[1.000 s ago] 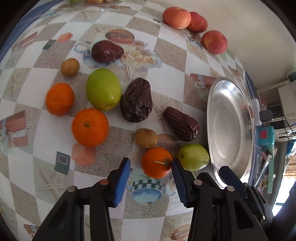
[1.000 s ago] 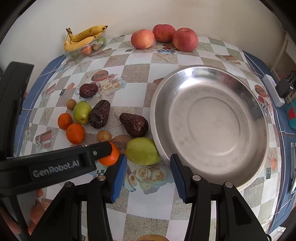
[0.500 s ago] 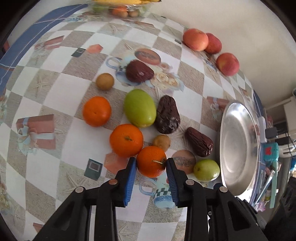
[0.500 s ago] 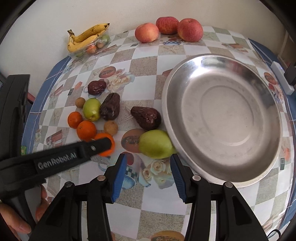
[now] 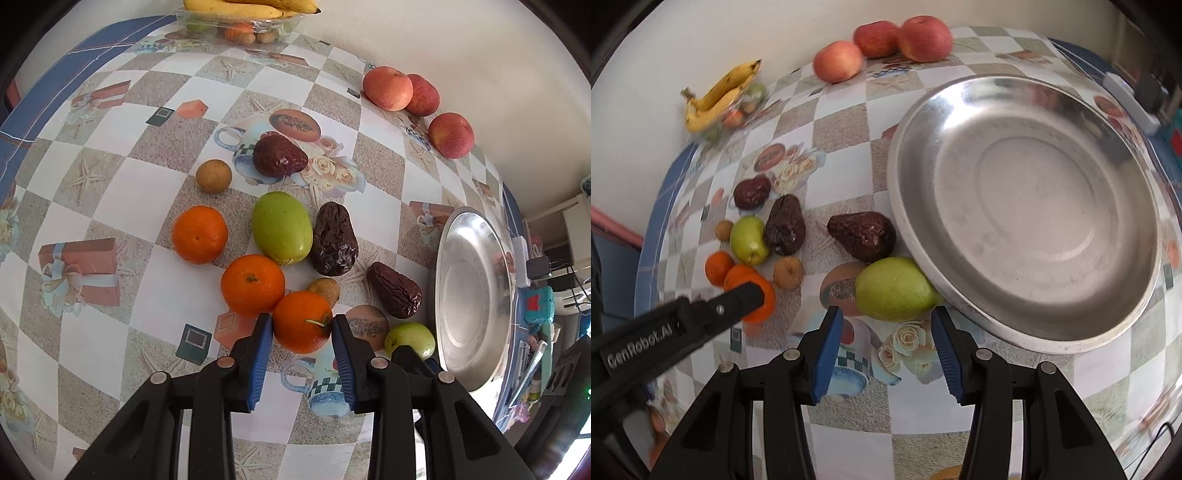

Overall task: Organize fruits
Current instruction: 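Close the left tool on the orange while the right tool grasps the green pear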

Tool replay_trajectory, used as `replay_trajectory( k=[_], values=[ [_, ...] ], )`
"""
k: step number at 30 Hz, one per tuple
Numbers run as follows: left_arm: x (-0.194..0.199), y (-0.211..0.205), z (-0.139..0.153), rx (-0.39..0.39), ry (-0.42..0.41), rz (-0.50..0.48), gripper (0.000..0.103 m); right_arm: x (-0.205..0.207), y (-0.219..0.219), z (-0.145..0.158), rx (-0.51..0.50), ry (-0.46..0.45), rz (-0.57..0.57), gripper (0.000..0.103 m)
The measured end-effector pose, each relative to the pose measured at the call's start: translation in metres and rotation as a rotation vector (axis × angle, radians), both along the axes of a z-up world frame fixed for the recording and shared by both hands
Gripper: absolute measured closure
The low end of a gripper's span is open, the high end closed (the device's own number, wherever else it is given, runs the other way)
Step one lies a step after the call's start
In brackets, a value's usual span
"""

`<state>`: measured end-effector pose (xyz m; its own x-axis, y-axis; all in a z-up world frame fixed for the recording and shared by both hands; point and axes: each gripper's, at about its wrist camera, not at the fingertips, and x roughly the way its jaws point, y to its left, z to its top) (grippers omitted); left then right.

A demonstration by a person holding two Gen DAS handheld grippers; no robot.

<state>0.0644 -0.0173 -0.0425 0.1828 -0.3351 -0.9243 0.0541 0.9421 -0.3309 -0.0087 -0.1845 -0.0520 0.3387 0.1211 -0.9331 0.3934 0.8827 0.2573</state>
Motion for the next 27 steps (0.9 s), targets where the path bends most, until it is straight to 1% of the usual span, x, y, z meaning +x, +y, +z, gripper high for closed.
replay_trajectory(
  k=[2, 5, 12, 15, 20, 25, 27],
  values=[
    [0.000, 0.000, 0.000, 0.001, -0.001, -0.001, 0.068, -0.001, -0.003, 0.001, 0.013, -0.012, -0.046, 0.052],
    [0.000, 0.001, 0.000, 0.004, -0.002, -0.005, 0.068, -0.002, -0.008, -0.001, 0.058, -0.020, -0.120, 0.052],
    [0.000, -0.003, 0.000, 0.024, -0.009, -0.019, 0.068, 0.002, -0.015, -0.004, 0.065, -0.029, -0.189, 0.052],
    [0.000, -0.004, 0.000, 0.030, -0.010, -0.023, 0.068, 0.000, -0.017, -0.005, 0.074, -0.031, -0.208, 0.052],
    [0.001, -0.004, -0.001, 0.032, -0.006, -0.027, 0.068, -0.004, -0.025, -0.008, 0.118, -0.038, -0.235, 0.053],
    [0.000, -0.002, 0.000, 0.036, -0.014, -0.024, 0.068, -0.004, -0.022, -0.007, 0.110, -0.035, -0.215, 0.053],
    [-0.001, -0.002, 0.001, 0.037, -0.017, -0.023, 0.068, -0.004, -0.020, -0.007, 0.136, -0.040, -0.200, 0.054]
  ],
)
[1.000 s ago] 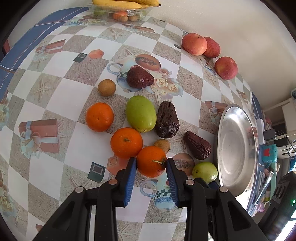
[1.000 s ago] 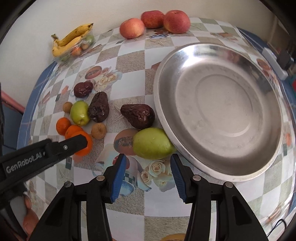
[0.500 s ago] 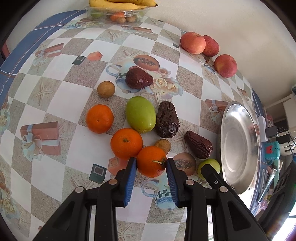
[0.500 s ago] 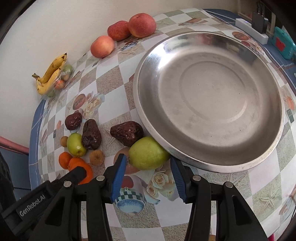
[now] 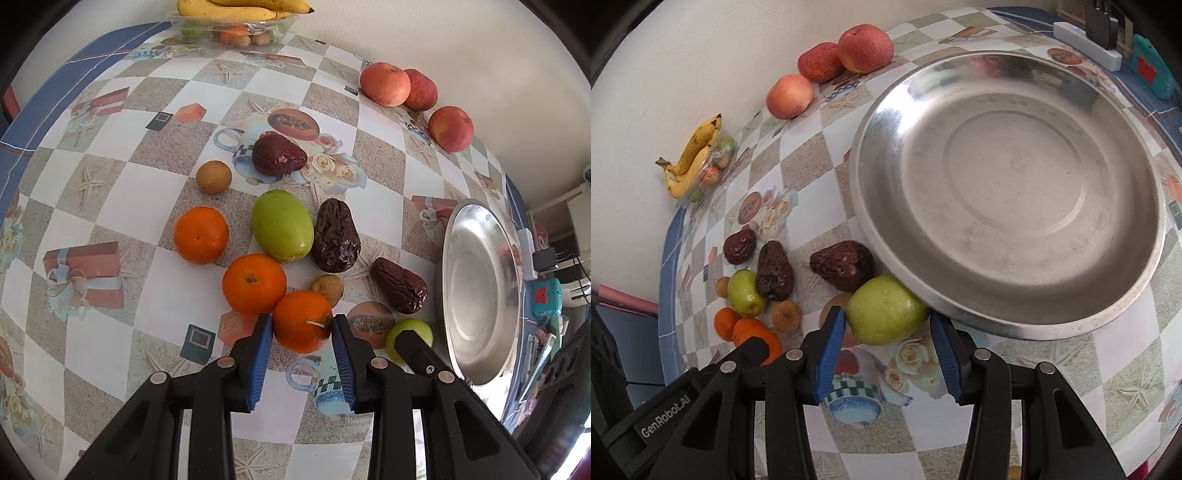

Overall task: Organize fruits
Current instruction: 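Close the left tool on the orange while the right tool grasps the green pear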

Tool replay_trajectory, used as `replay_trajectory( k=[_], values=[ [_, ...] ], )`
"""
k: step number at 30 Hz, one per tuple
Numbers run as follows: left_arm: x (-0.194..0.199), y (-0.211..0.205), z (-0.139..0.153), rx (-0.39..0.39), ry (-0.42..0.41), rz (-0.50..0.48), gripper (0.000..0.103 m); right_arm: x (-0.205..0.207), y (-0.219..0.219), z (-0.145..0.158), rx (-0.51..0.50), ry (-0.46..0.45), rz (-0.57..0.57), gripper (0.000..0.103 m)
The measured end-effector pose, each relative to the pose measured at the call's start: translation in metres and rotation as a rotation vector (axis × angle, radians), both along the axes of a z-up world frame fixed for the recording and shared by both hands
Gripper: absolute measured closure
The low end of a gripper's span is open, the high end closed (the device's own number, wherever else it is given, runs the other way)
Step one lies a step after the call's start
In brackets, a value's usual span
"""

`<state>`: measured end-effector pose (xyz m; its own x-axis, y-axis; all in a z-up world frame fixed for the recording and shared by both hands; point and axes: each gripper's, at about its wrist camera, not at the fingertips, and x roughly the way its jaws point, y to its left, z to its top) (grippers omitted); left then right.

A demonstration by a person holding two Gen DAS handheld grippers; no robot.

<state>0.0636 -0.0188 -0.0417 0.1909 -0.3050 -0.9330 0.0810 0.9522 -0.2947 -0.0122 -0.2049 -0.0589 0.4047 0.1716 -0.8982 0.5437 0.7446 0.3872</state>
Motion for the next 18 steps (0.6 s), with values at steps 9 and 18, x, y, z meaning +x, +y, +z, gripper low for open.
replay_trajectory(
  k=[9, 18],
  values=[
    [-0.003, 0.009, 0.010, -0.007, -0.034, 0.035, 0.068, 0.003, 0.019, 0.017, 0.019, -0.064, 0.088, 0.056],
    [-0.003, 0.015, 0.015, -0.032, -0.042, 0.062, 0.068, 0.006, 0.024, 0.034, -0.061, -0.103, 0.150, 0.081]
  ],
)
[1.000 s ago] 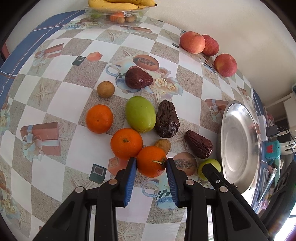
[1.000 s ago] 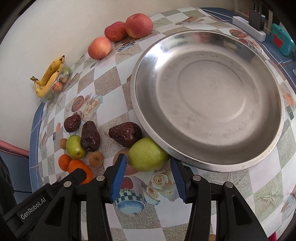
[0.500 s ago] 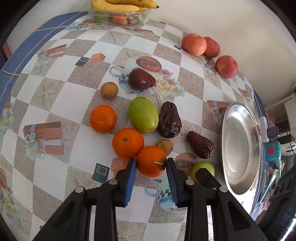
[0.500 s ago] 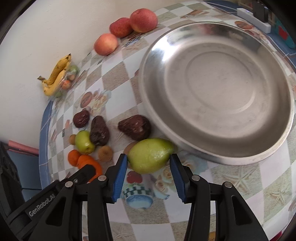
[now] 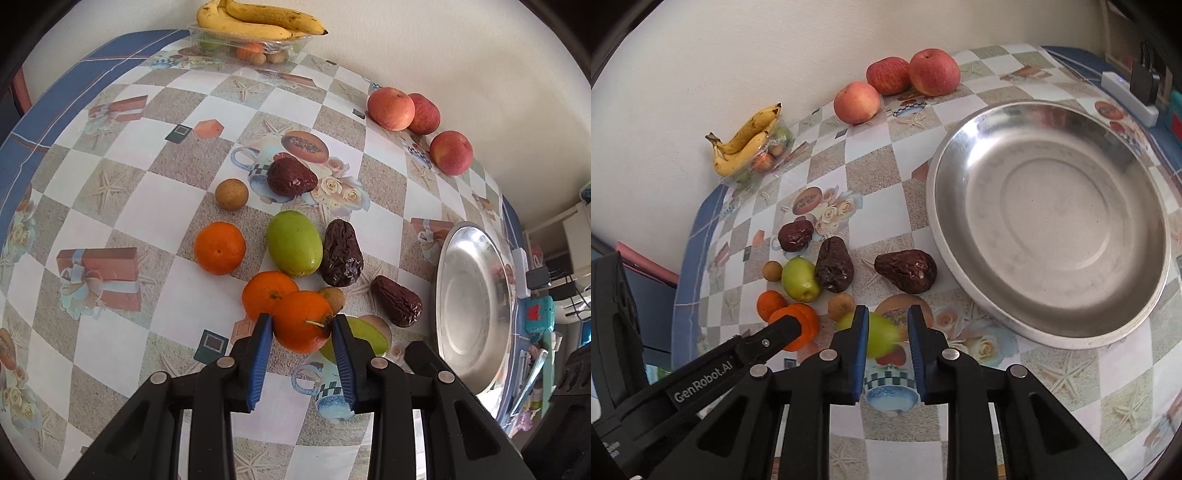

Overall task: Organize fruits
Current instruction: 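Close the left tool on the orange while the right tool grasps the green pear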

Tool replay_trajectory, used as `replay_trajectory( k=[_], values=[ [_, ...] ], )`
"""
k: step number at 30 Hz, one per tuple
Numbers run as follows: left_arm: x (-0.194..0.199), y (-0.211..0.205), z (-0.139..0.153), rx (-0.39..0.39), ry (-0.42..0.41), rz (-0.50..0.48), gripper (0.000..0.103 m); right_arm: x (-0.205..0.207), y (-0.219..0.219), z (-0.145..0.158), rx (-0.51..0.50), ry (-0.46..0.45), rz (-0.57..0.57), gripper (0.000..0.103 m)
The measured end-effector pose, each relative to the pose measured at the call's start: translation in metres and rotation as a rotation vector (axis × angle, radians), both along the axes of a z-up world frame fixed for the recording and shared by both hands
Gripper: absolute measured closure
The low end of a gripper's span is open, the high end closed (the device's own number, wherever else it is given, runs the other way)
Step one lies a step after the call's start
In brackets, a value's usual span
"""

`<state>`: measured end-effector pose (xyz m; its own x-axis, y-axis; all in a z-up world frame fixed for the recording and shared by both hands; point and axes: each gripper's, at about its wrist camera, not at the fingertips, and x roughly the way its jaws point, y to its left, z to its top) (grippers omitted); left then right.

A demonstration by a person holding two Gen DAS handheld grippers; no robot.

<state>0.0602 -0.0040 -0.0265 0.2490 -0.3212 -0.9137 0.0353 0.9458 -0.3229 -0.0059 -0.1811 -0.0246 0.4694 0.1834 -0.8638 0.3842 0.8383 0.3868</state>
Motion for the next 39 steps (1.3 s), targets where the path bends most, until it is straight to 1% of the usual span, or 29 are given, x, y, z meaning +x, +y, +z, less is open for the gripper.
replay_trajectory(
  k=[4, 6, 7, 8, 11, 14, 16, 22, 25, 39],
  values=[
    [0.002, 0.006, 0.000, -0.017, 0.003, 0.023, 0.068, 0.006, 0.003, -0.009, 0.013, 0.017, 0.040, 0.079],
    [0.003, 0.012, 0.001, -0.039, 0.011, 0.045, 0.068, 0.010, 0.008, -0.014, 0.010, 0.026, 0.078, 0.072],
    [0.003, 0.014, 0.001, -0.047, 0.012, 0.054, 0.068, 0.012, 0.012, -0.016, 0.008, 0.032, 0.097, 0.063],
    [0.004, 0.016, 0.001, -0.053, 0.012, 0.063, 0.068, 0.013, 0.016, -0.017, -0.007, 0.039, 0.111, 0.058],
    [0.005, 0.019, 0.001, -0.061, 0.014, 0.070, 0.068, 0.016, 0.027, -0.022, -0.026, 0.054, 0.168, 0.058],
    [0.006, 0.019, 0.000, -0.073, 0.022, 0.073, 0.068, 0.020, 0.035, -0.028, -0.098, 0.077, 0.203, 0.058],
    [0.006, 0.019, -0.001, -0.079, 0.025, 0.077, 0.068, 0.023, 0.036, -0.032, -0.124, 0.088, 0.208, 0.055],
    [0.007, 0.017, -0.001, -0.072, 0.023, 0.065, 0.068, 0.029, 0.031, -0.036, -0.124, 0.067, 0.201, 0.049],
    [0.007, 0.016, -0.001, -0.067, 0.022, 0.060, 0.068, 0.032, 0.031, -0.038, -0.139, 0.069, 0.199, 0.049],
    [0.006, 0.012, -0.004, -0.057, 0.023, 0.042, 0.068, 0.040, 0.031, -0.041, -0.144, 0.066, 0.203, 0.049]
  ],
)
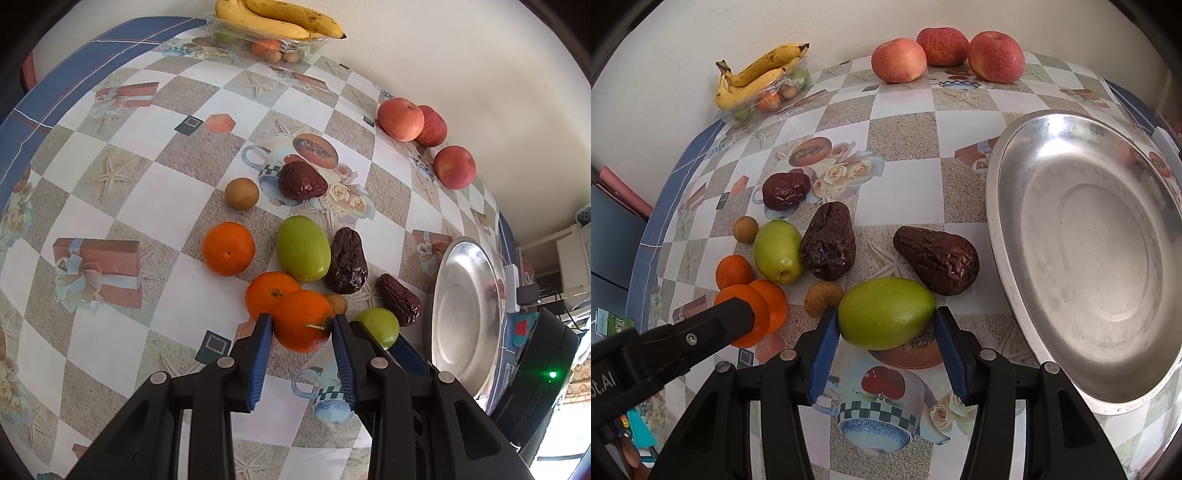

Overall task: Organize fruits
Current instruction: 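Close the left tool on the orange while the right tool grasps the green pear, then carry the orange and pear over the steel plate and open both tools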

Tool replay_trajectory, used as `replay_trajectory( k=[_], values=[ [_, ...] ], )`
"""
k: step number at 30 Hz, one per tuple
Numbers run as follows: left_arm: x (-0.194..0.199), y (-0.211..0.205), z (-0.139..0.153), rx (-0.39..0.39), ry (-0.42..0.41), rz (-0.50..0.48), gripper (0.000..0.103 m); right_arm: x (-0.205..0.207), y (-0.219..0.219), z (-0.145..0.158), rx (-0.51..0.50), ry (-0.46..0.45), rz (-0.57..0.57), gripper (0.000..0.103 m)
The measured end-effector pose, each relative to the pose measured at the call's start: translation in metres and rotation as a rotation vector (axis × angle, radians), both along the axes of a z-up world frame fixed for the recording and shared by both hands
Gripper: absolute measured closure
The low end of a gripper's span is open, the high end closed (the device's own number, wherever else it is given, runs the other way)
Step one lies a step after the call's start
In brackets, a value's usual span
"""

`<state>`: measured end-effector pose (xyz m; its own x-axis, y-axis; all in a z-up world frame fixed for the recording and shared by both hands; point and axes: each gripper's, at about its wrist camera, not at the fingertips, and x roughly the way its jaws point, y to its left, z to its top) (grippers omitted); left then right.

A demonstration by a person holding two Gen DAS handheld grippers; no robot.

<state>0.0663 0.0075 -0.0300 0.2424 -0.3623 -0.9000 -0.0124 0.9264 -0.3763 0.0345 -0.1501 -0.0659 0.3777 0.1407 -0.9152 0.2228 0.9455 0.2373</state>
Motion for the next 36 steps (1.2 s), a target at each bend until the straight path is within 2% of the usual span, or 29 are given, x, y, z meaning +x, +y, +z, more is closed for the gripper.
replay_trajectory(
  k=[8, 18, 25, 30, 36],
  values=[
    [-0.001, -0.002, 0.001, 0.011, -0.005, -0.011, 0.068, -0.010, -0.003, 0.007, 0.024, -0.008, -0.012, 0.050],
    [-0.004, 0.006, 0.006, -0.026, -0.016, 0.015, 0.068, -0.029, -0.008, 0.033, 0.096, -0.055, -0.040, 0.050],
    [-0.008, -0.001, 0.013, -0.042, -0.048, 0.000, 0.068, -0.034, -0.012, 0.046, 0.072, -0.085, -0.040, 0.050],
    [-0.011, -0.020, 0.018, -0.027, -0.085, -0.059, 0.068, -0.036, -0.032, 0.051, 0.055, -0.090, -0.101, 0.050],
    [-0.025, -0.070, 0.022, -0.015, -0.136, -0.221, 0.068, -0.044, -0.080, 0.053, -0.019, -0.073, -0.265, 0.050]
  ],
)
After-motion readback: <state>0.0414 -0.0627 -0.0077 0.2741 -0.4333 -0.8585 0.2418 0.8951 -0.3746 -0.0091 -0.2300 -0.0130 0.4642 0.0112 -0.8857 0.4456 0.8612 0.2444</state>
